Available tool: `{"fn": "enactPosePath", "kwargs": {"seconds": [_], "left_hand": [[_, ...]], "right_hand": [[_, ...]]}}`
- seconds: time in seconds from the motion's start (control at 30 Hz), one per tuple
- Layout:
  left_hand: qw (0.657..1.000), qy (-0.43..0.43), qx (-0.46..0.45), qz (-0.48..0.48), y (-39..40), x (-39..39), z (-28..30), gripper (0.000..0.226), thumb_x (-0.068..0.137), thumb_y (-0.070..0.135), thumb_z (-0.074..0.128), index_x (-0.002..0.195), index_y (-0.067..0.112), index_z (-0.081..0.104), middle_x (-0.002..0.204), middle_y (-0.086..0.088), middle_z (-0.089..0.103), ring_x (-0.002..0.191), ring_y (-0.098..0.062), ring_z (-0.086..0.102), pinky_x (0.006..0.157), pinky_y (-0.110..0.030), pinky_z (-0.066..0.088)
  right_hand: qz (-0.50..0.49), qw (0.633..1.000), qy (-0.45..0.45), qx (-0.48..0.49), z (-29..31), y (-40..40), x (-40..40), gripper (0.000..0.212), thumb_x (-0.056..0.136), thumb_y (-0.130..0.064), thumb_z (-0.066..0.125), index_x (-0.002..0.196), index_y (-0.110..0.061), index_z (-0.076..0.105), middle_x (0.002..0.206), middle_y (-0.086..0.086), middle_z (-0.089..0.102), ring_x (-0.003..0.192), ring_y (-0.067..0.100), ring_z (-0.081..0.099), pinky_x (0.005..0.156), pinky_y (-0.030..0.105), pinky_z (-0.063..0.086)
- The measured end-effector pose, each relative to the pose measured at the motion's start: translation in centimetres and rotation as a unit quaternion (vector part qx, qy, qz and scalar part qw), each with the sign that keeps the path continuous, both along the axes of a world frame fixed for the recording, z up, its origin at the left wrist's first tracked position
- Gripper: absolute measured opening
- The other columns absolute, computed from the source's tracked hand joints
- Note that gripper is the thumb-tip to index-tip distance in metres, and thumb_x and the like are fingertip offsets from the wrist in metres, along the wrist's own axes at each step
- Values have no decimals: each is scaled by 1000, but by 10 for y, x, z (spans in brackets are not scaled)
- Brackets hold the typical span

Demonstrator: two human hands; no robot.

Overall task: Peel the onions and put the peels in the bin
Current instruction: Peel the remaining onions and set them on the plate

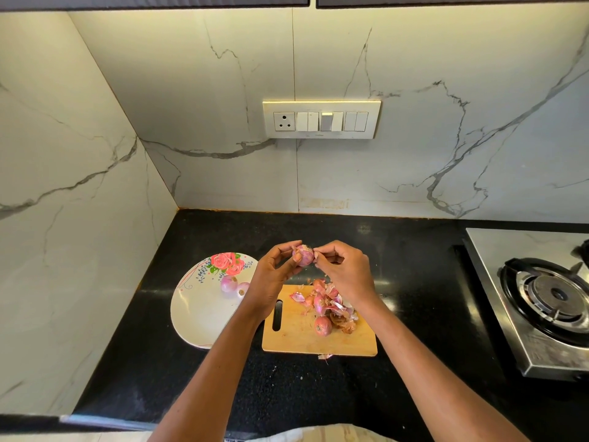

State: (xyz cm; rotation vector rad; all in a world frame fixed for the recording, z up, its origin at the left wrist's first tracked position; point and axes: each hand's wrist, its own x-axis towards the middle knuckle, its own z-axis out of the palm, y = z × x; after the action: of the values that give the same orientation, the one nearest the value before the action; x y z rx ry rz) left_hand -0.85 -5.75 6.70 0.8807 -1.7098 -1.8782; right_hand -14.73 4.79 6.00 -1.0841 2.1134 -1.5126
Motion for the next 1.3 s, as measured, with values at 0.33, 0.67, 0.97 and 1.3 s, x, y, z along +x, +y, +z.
{"fn": "enactPosePath", "kwargs": {"seconds": [0.33,0.67,0.97,1.3], "left_hand": [[1000,16,12,15,3,-2,1,46,84,37,66,127,24,62,127,-3,70,118,-19,67,108,-44,51],[997,41,61,19,2,-1,3,29,99,17,59,127,21,62,126,-3,70,119,-20,67,102,-33,54],[996,45,68,25,2,-4,5,29,101,18,57,130,19,60,127,-6,69,117,-21,68,103,-35,53],[994,54,94,30,4,-3,6,28,100,17,57,127,18,62,126,-7,69,117,-23,67,100,-33,55]], "right_hand": [[18,988,-149,-41,3,1,2,18,97,-20,68,114,-14,71,106,-2,73,96,10,73,84,34,63],[-16,981,-192,-34,-1,1,0,12,92,-13,73,104,-15,73,97,0,74,88,13,75,84,31,62],[33,992,-122,-10,6,1,2,28,91,-33,73,114,-17,73,104,-7,75,97,8,72,82,25,61],[18,995,-96,-33,7,3,7,19,91,-18,74,109,-12,77,98,-2,77,87,9,76,82,38,63]]}}
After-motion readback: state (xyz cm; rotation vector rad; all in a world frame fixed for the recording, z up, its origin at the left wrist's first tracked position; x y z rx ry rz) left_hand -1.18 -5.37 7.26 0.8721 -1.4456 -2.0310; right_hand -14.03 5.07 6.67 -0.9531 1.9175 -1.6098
